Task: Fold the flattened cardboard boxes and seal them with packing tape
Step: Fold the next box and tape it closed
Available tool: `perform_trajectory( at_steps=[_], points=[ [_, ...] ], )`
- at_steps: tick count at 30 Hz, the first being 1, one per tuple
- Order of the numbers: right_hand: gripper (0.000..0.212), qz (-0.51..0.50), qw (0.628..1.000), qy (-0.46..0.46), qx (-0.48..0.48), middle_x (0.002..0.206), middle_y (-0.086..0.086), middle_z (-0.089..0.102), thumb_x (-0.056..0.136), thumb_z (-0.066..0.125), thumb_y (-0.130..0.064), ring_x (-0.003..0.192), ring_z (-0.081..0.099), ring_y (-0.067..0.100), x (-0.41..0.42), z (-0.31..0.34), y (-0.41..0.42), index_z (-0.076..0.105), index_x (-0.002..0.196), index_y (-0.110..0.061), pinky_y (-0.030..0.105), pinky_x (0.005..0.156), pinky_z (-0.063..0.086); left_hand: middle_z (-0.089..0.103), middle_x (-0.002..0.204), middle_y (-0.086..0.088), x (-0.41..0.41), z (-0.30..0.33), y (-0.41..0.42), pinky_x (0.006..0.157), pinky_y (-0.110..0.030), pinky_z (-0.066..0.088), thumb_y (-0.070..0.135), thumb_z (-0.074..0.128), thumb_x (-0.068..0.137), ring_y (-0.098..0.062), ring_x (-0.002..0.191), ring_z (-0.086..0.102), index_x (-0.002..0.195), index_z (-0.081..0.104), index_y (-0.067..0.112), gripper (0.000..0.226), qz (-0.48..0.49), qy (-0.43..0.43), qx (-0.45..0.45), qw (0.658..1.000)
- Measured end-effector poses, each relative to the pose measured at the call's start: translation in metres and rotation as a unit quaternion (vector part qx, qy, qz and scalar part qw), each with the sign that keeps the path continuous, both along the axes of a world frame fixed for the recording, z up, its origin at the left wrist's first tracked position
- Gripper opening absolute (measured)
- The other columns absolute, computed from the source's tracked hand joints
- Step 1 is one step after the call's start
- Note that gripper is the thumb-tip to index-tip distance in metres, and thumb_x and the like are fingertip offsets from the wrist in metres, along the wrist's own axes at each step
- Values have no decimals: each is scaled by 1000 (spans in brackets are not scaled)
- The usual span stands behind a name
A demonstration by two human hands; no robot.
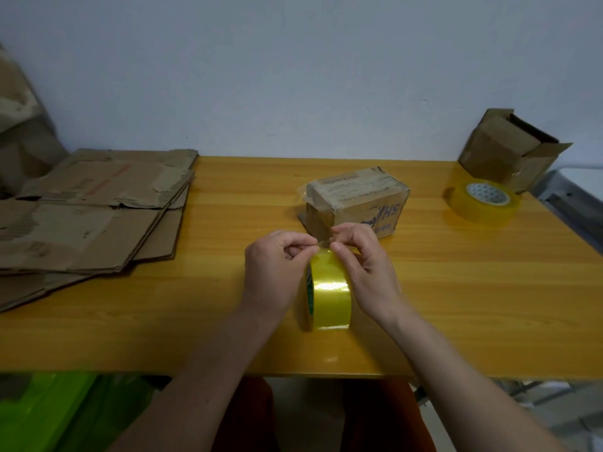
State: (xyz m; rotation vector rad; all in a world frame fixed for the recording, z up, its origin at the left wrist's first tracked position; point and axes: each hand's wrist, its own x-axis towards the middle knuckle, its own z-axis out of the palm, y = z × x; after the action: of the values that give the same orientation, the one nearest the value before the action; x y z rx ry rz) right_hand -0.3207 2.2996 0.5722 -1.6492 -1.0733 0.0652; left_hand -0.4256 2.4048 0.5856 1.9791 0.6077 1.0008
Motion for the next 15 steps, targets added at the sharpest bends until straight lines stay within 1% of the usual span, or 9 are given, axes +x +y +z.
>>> perform_trajectory(
  at_steps=[1, 3, 6, 8, 9, 10, 11, 13, 15],
  points=[
    [10, -1, 1000, 1, -1, 107, 6, 55, 92, 58, -5, 103, 51, 3, 0, 2, -1, 57, 85, -12, 6, 83, 38, 69, 80, 4, 0, 0, -1, 68, -28, 55, 10, 79, 76, -7, 67, 59, 84, 76, 14, 10, 6, 4, 20, 1000],
    [10, -14, 1000, 6, -7, 105, 6, 54, 91, 59, -7, 100, 52, 8, -1, 4, -2, 56, 85, -14, 5, 80, 38, 61, 91, 6, 2, -3, -4, 77, -30, 50, 13, 79, 76, -10, 85, 54, 81, 74, 17, 8, 32, 24, 82, 996],
    [15, -35, 997, 38, -60, 106, 2, 50, 88, 66, -23, 95, 53, 15, -6, 4, -3, 51, 93, -26, 12, 77, 42, 45, 108, 4, 8, -6, -2, 89, -17, 28, 13, 79, 75, -14, 106, 40, 79, 71, 17, 9, 60, 38, 128, 989],
    [45, -68, 990, 57, -112, 112, -3, 47, 79, 73, -40, 98, 52, 12, -11, 2, -5, 44, 112, -28, 23, 81, 46, 52, 101, 5, 11, -8, -1, 85, -10, 28, 6, 74, 78, -17, 102, 47, 80, 66, 14, 11, 40, 34, 135, 989],
    [62, -88, 983, 77, -139, 112, -4, 47, 74, 76, -46, 98, 51, 11, -11, 4, -7, 41, 120, -23, 26, 80, 47, 55, 93, 8, 11, -9, -2, 84, -12, 33, 5, 72, 80, -17, 96, 51, 81, 64, 13, 12, 30, 31, 136, 990],
    [67, -104, 974, 100, -173, 106, -5, 50, 71, 77, -50, 92, 51, 11, -9, 6, -10, 42, 118, -19, 26, 75, 46, 54, 86, 12, 12, -9, -4, 82, -19, 39, 4, 70, 82, -15, 91, 52, 82, 62, 13, 12, 28, 29, 136, 990],
    [60, -98, 965, 123, -211, 93, -5, 53, 70, 76, -53, 82, 51, 11, -7, 10, -14, 48, 106, -15, 26, 68, 43, 52, 82, 15, 12, -9, -6, 79, -27, 43, 5, 69, 84, -15, 87, 53, 83, 62, 14, 11, 29, 27, 140, 989],
    [48, -19, 946, 191, -262, 69, -1, 48, 73, 75, -51, 64, 43, 12, -3, 9, -21, 49, 78, -11, 29, 58, 34, 53, 81, 15, 15, -9, -7, 74, -39, 47, 6, 69, 84, -17, 84, 53, 83, 62, 15, 11, 38, 26, 163, 986],
    [53, 61, 939, 250, -228, 67, 9, 43, 70, 78, -47, 63, 39, 20, -3, 5, -28, 49, 70, -3, 35, 62, 31, 54, 80, 15, 18, -10, -6, 73, -41, 47, 7, 70, 83, -18, 82, 52, 82, 62, 15, 11, 33, 24, 165, 985]
  ],
)
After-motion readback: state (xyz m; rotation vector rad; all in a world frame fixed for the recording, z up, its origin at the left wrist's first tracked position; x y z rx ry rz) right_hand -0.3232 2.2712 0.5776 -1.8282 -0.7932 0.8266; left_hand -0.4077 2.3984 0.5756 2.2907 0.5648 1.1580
